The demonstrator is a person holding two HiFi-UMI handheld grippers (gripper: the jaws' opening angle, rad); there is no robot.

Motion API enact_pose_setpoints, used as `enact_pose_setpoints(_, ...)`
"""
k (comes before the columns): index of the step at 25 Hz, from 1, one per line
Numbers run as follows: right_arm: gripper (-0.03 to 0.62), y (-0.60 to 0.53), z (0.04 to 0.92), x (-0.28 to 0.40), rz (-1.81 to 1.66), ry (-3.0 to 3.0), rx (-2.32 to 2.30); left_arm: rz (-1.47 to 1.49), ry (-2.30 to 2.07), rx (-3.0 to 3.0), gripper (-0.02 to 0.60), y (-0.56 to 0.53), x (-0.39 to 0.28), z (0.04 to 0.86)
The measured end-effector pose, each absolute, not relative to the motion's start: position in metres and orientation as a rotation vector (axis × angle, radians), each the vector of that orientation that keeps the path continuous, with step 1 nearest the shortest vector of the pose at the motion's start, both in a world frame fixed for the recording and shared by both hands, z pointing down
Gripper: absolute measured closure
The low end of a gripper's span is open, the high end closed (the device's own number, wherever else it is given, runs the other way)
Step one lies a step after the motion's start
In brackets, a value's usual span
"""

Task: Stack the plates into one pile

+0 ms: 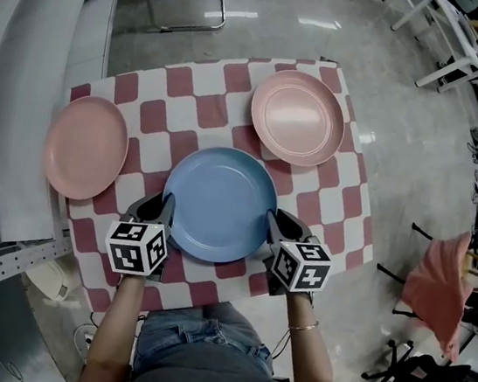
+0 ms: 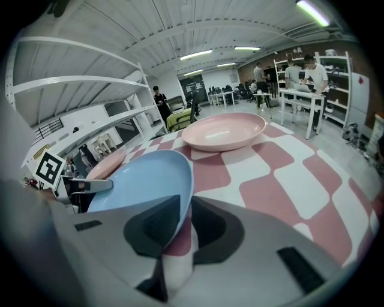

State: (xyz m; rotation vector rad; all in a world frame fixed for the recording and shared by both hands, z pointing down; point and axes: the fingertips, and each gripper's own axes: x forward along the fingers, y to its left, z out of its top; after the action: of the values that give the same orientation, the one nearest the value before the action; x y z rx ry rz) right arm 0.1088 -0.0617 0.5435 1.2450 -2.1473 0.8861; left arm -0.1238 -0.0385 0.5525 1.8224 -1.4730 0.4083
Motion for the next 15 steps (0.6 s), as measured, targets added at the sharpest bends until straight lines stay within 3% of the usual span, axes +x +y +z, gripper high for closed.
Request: enact_pose_setpoints(15,0.551,-0.07,0.529,0.108,0.982,-2.129,1.371,0.375,-1.488,1.802,0.534,-0.041,-0.127,0.54)
